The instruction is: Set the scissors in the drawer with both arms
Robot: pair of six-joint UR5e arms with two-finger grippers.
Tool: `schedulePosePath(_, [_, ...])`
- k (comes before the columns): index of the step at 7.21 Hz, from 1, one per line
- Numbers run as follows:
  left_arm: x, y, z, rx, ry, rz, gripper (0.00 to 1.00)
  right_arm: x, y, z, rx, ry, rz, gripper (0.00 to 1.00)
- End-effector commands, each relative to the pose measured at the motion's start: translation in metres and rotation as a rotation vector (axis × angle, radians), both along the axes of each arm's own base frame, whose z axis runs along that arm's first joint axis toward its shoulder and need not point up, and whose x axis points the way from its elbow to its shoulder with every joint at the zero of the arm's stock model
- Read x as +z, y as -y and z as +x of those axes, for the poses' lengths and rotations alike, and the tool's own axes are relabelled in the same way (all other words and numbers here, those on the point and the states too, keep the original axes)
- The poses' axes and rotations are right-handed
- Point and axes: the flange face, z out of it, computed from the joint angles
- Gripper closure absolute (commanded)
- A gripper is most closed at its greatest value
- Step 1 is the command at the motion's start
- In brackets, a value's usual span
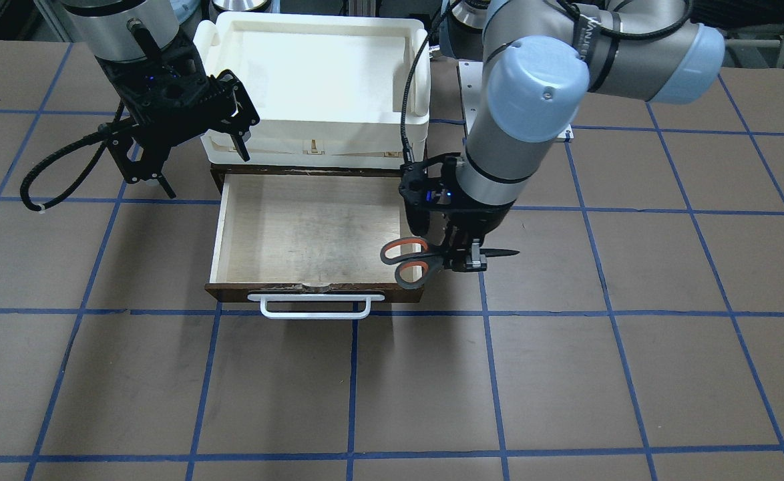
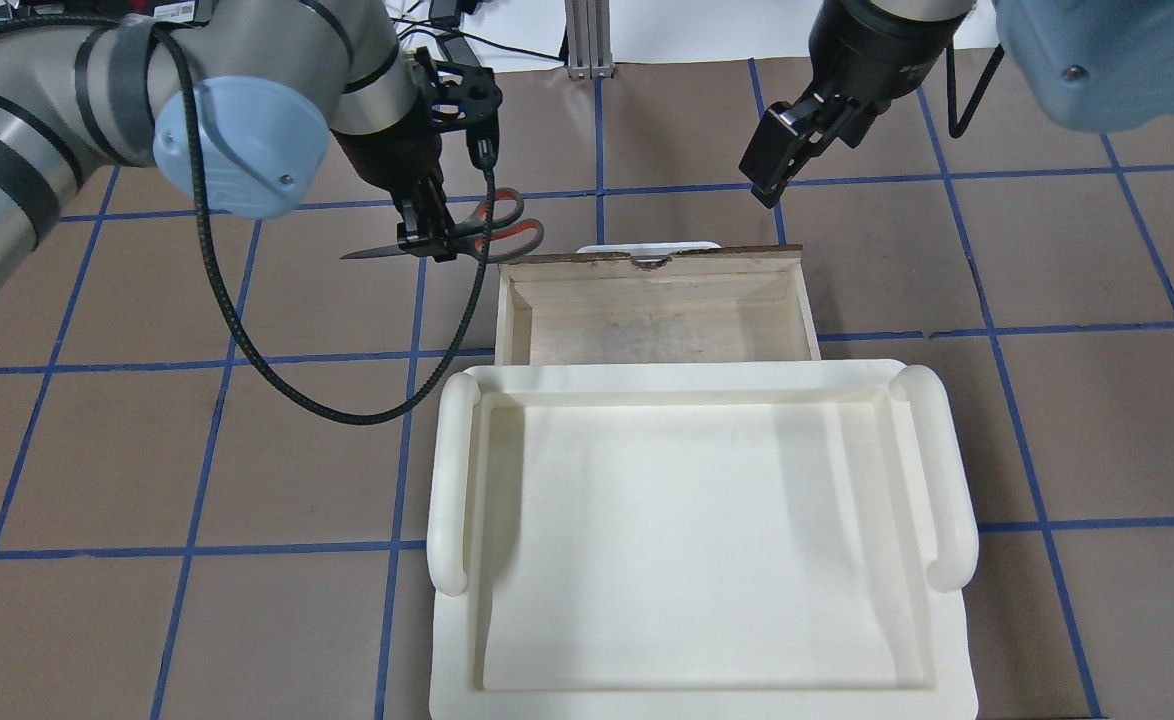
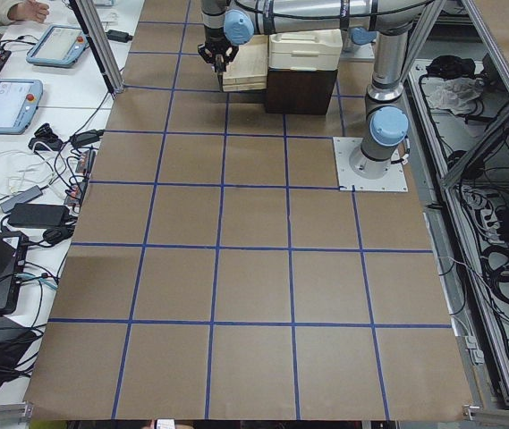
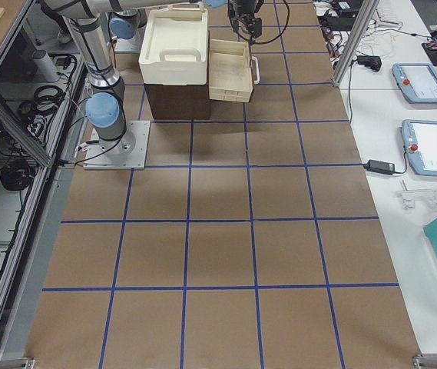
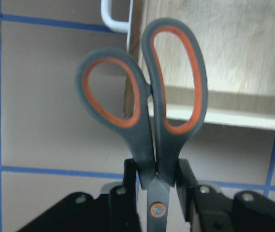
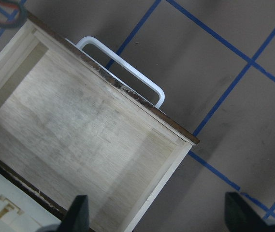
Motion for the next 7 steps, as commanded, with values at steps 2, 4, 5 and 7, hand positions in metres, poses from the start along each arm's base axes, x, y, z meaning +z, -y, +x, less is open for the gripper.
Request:
schedulePosePath(2, [-0.005,-0.033,-0.069,0.035,-0.012,0.013,1.0,-0.001,-0.001,-0.004,-0.367,-0.018,0.02,0.0])
schedulePosePath(4, [-0.008,-0.037,-0.079,0.077,-0.034,0.03,1.0,-0.006,-0.004,-0.006,-0.4,-0.028,0.061,0.0])
schedulePosePath(5, [-0.013,-0.044,-0.093,0.063,-0.043,0.044,1.0,-0.007,-0.002,-0.007,-0.408,-0.027,0.065,0.0])
schedulePosePath(7, [-0.025,-0.049,-0.117,0.077,-0.048,0.039,1.0,-0.005,0.0,-0.015,-0.46,-0.026,0.056,0.0])
